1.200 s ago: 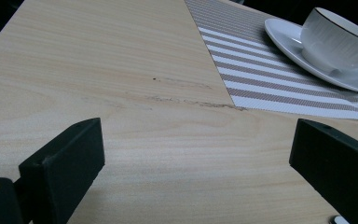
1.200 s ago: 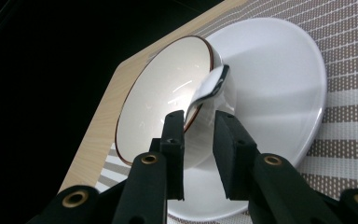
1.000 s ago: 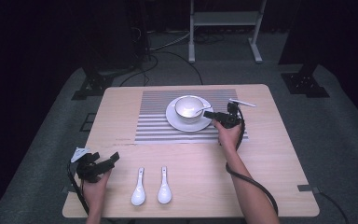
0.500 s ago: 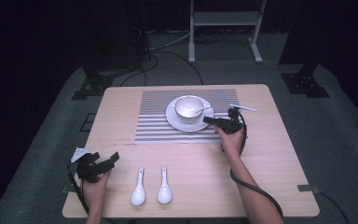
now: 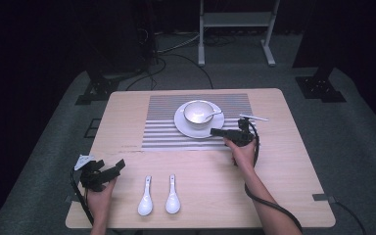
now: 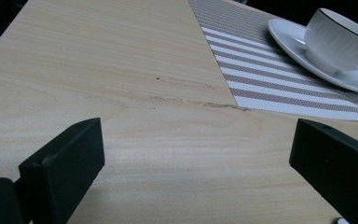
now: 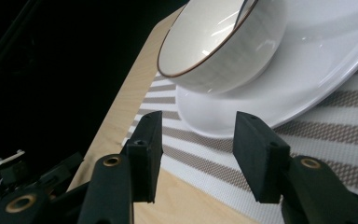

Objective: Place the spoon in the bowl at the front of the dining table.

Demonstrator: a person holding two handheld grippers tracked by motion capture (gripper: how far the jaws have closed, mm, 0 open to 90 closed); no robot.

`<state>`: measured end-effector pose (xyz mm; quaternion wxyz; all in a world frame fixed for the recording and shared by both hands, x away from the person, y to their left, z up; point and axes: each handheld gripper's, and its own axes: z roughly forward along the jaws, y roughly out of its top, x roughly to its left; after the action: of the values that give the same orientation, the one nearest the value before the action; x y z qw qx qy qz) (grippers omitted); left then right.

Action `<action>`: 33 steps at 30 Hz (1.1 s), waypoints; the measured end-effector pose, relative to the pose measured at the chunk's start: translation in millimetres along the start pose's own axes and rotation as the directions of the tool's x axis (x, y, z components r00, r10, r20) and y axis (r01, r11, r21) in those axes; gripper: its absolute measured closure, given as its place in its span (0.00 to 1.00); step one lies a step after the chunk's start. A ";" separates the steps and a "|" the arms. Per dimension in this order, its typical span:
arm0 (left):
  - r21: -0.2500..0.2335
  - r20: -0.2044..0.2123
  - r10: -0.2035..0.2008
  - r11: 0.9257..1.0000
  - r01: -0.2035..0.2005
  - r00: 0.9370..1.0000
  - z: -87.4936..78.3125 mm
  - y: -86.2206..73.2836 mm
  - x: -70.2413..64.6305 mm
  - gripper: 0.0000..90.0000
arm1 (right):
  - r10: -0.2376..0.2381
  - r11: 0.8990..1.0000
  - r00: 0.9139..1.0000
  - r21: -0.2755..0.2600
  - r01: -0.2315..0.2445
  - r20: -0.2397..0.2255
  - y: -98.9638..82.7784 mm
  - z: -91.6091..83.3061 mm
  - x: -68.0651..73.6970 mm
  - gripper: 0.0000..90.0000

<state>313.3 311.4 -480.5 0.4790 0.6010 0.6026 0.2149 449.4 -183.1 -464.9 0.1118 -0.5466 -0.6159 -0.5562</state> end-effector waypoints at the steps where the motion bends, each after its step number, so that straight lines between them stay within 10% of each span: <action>1: 0.000 -0.001 0.000 1.000 0.000 1.000 -0.1 0.0 0.0 0.02 | -0.004 1.000 1.000 0.005 0.004 -0.001 -1.8 -0.2 0.5 0.55; 33: -0.002 -0.008 0.007 1.000 -0.007 1.000 0.1 -0.2 -0.8 0.02 | -0.077 0.989 0.993 0.121 0.087 -0.085 -38.3 -3.0 21.5 0.46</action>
<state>313.2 310.6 -480.5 0.4766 0.6017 0.6022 0.2195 409.3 -165.4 -469.4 0.1475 -0.4900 -0.6663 -0.5424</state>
